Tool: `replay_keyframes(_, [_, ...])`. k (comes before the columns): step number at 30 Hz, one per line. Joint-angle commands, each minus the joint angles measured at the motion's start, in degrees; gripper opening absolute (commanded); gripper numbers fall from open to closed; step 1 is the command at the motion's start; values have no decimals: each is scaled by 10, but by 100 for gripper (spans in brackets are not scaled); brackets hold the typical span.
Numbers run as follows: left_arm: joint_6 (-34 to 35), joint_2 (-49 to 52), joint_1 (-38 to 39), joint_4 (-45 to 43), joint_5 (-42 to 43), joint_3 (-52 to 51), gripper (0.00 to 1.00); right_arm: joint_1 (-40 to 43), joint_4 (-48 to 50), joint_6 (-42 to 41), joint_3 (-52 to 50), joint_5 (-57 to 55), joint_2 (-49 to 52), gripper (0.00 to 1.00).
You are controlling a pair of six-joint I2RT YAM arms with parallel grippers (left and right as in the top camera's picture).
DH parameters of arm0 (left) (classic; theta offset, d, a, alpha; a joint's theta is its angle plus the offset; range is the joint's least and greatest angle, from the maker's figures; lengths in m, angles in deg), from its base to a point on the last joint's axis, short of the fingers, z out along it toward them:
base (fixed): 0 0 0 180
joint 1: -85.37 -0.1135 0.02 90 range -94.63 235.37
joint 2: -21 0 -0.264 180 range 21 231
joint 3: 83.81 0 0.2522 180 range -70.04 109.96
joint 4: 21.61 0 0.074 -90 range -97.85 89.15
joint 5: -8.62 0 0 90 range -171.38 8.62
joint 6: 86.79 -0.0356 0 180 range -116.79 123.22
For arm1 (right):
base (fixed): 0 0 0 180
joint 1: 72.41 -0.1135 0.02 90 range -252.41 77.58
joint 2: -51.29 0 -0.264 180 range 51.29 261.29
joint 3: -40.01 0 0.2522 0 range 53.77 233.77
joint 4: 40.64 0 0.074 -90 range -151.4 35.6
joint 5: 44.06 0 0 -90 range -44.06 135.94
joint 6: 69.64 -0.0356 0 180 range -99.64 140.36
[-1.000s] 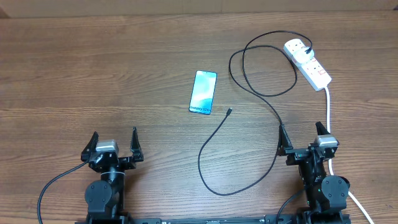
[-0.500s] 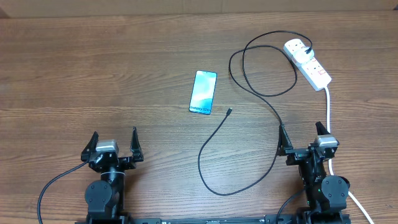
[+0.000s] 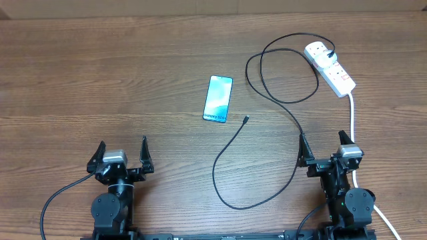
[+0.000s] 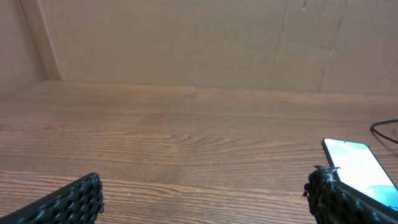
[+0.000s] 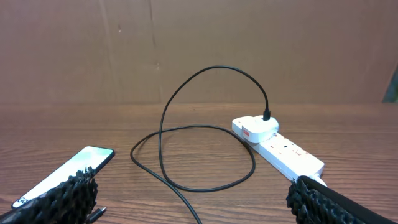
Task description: Plug charger to phone and switch on socket
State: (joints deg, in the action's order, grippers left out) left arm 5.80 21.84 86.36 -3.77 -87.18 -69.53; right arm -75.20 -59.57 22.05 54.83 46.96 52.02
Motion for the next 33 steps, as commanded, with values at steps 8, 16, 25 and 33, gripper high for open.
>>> replay_keyframes(8, [-13, -6, -5, 0, 3, -2, 99, -6, 3, -2, -6, -5, -6, 100])
replay_keyframes(16, [20, -6, -4, -36, 83, -2, 100, -6, 3, -2, -6, -5, -5, 100])
replay_keyframes(25, [130, -6, -4, -329, 253, 0, 100, -6, 3, -2, -6, -5, -6, 100])
replay_keyframes(33, [141, 17, -5, -333, 250, 148, 100, -6, 3, -2, -6, -5, -5, 100])
